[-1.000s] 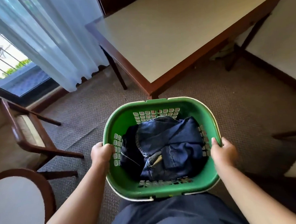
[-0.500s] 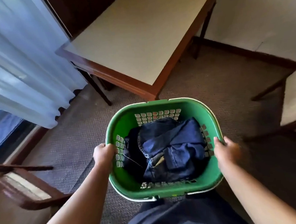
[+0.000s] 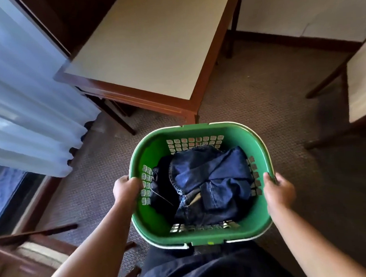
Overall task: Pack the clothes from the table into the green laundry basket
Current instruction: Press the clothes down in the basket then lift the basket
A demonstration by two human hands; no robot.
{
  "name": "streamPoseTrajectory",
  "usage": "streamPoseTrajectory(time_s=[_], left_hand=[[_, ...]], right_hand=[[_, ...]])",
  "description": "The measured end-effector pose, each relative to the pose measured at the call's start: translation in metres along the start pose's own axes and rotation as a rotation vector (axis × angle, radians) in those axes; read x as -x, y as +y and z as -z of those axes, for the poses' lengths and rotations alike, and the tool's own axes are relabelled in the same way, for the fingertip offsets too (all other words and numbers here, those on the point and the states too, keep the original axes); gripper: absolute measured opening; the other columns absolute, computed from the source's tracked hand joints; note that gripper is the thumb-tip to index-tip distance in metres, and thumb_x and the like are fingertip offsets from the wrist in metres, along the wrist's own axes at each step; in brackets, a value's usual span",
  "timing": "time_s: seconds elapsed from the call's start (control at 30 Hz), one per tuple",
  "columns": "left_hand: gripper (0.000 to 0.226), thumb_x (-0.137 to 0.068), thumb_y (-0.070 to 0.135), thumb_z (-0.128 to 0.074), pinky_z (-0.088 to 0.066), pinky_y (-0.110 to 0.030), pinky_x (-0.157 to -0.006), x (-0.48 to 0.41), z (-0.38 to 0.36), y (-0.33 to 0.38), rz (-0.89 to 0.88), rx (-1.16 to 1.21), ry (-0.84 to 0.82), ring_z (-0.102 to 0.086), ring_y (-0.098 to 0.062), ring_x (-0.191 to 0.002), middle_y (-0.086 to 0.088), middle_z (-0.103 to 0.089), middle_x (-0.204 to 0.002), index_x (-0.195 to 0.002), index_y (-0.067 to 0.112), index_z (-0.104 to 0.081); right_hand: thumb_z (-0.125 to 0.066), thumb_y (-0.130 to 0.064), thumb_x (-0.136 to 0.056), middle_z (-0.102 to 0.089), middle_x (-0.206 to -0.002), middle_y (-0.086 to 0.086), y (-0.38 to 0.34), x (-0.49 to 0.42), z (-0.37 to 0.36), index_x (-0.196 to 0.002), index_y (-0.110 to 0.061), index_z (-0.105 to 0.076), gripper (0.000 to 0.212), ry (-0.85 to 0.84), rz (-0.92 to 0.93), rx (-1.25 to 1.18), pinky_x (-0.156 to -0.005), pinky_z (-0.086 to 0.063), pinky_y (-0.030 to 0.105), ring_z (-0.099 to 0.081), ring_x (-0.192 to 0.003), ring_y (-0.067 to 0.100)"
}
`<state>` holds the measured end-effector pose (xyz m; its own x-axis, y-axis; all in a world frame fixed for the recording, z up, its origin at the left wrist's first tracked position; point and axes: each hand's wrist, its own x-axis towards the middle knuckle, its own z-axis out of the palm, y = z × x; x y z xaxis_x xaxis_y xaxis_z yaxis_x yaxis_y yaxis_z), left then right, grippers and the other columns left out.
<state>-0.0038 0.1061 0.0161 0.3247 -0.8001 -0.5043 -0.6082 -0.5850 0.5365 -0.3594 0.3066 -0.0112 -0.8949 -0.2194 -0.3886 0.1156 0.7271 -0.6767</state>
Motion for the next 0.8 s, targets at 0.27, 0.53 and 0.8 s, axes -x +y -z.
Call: streamPoseTrajectory(time_s=[0.27, 0.53, 0.8], left_hand=[[0.022, -0.051, 0.020, -0.060, -0.063, -0.053, -0.061, -0.109, 0.013, -0.011, -0.067, -0.170, -0.148, -0.070, -0.036, -0.060, -0.009, -0.067, -0.054, -0.065, 0.005, -0.067], [0.013, -0.064, 0.011, -0.055, -0.049, -0.035, -0.056, -0.198, -0.003, 0.008, -0.177, -0.270, -0.210, -0.057, -0.026, -0.056, -0.009, -0.059, -0.058, -0.070, 0.003, -0.064], [0.021, -0.063, 0.014, -0.060, -0.054, -0.043, -0.058, -0.279, -0.016, 0.011, -0.161, -0.253, -0.251, -0.059, -0.026, -0.061, -0.013, -0.061, -0.067, -0.079, 0.003, -0.068]], right_hand=[[-0.068, -0.031, -0.092, -0.074, -0.099, 0.022, 0.014, 0.045, -0.082, -0.105, -0.001, -0.075, 0.033, 0.132, -0.080, -0.013, -0.077, -0.049, 0.037, -0.070, -0.093, 0.038], [-0.055, -0.057, -0.079, -0.073, -0.077, 0.009, 0.047, 0.074, -0.181, -0.105, -0.017, -0.071, 0.050, 0.235, -0.174, -0.121, -0.072, -0.057, 0.044, -0.068, -0.075, 0.035], [-0.059, -0.046, -0.086, -0.073, -0.079, 0.008, 0.026, 0.071, -0.238, -0.100, -0.013, -0.074, 0.039, 0.251, -0.144, -0.116, -0.071, -0.054, 0.040, -0.067, -0.073, 0.031]])
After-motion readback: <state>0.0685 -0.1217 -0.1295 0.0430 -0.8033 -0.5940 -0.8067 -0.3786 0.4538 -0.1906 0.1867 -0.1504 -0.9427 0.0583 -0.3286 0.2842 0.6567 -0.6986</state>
